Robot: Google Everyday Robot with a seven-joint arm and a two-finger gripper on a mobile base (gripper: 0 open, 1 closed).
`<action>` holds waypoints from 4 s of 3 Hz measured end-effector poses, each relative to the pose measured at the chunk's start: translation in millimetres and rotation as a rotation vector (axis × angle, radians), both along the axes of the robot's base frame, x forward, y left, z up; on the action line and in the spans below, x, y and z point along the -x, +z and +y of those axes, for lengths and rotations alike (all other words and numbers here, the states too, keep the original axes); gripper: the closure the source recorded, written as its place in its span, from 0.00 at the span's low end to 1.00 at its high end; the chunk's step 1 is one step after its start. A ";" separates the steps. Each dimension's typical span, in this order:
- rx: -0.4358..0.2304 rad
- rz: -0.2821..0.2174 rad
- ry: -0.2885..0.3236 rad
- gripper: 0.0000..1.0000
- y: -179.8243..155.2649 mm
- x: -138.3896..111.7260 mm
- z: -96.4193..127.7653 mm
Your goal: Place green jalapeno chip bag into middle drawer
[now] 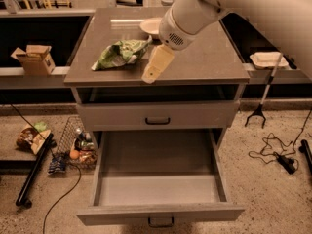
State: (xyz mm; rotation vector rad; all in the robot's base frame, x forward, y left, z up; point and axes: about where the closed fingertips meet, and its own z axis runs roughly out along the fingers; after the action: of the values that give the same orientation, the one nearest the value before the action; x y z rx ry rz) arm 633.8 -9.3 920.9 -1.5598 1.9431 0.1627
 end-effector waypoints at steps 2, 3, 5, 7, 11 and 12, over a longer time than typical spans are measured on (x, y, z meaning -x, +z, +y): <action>-0.029 -0.097 0.019 0.00 -6.4 -53.2 71.6; -0.015 -0.102 0.011 0.00 -15.3 -68.7 95.7; 0.011 -0.062 -0.058 0.00 -53.7 -105.4 109.7; -0.007 -0.024 -0.138 0.41 -77.1 -126.1 89.6; -0.437 0.000 0.109 1.00 -47.5 -9.3 67.9; -0.540 0.007 0.195 1.00 -56.5 38.6 50.5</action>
Offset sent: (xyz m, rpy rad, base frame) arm 0.0827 0.1055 -0.0018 0.0604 -0.1454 0.0117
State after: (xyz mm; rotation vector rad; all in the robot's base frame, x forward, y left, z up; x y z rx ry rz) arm 595.2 41.3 864.4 -1.3695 1.5689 0.7120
